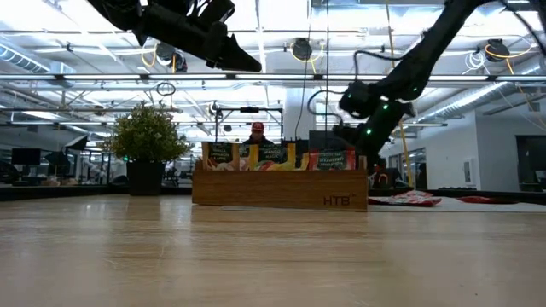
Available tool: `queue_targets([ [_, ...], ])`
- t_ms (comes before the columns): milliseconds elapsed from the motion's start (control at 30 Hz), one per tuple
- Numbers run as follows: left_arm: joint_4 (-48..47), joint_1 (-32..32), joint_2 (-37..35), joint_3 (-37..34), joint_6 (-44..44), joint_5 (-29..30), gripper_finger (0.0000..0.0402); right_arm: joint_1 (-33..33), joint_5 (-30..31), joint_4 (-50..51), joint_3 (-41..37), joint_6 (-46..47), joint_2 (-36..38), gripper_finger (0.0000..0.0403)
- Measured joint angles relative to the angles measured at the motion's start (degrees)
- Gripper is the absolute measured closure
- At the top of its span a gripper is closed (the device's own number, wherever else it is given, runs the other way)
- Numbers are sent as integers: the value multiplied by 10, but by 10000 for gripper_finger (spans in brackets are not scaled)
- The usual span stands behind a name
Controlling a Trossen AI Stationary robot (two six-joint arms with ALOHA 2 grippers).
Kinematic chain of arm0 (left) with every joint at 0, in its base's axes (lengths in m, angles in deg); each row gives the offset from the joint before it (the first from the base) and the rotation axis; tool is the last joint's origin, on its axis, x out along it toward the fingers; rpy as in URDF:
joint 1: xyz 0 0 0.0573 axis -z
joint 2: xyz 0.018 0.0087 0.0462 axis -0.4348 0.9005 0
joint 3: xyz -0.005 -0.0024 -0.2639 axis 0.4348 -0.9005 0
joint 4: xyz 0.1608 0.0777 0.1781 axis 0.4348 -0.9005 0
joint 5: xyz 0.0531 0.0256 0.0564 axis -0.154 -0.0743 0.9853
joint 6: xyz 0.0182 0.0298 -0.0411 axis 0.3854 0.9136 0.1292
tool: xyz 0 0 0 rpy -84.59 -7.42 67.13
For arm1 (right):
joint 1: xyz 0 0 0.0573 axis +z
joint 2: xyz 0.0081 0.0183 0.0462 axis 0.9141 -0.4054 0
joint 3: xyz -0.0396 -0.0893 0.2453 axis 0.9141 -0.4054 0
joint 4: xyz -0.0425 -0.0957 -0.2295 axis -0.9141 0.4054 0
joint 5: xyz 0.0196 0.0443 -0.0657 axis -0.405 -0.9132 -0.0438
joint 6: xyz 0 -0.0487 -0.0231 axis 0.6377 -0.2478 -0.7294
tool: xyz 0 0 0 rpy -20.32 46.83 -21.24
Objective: Pick & Place Tea
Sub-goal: Put the red tea bag into the right section of the wooden organizer
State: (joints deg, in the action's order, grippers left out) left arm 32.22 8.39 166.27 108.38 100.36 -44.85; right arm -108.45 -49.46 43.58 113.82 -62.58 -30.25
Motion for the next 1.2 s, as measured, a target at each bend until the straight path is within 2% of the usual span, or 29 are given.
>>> queue_targets([
  [267, 1, 0, 0, 0, -1, 0, 334, 20, -21, 64, 70, -11, -73, 151],
  [467, 1, 0, 0, 0, -1, 0, 334, 36, 77, 130, 98, -38, -96, 164],
  [533, 1, 0, 0, 0, -2, 0, 334, 40, 93, 139, 98, -39, -97, 175],
  [667, 1, 0, 0, 0, -2, 0, 334, 45, 97, 148, 98, -39, -91, 209],
  [833, 1, 0, 0, 0, -2, 0, 334, 49, 70, 157, 95, -42, -70, 266],
  [1067, 1, 1, 0, 0, -2, 0, 334, 55, 65, 158, 93, -42, -55, 380],
  [1200, 1, 1, 0, 0, -2, 0, 334, 71, 89, 152, 93, -45, -55, 399],
])
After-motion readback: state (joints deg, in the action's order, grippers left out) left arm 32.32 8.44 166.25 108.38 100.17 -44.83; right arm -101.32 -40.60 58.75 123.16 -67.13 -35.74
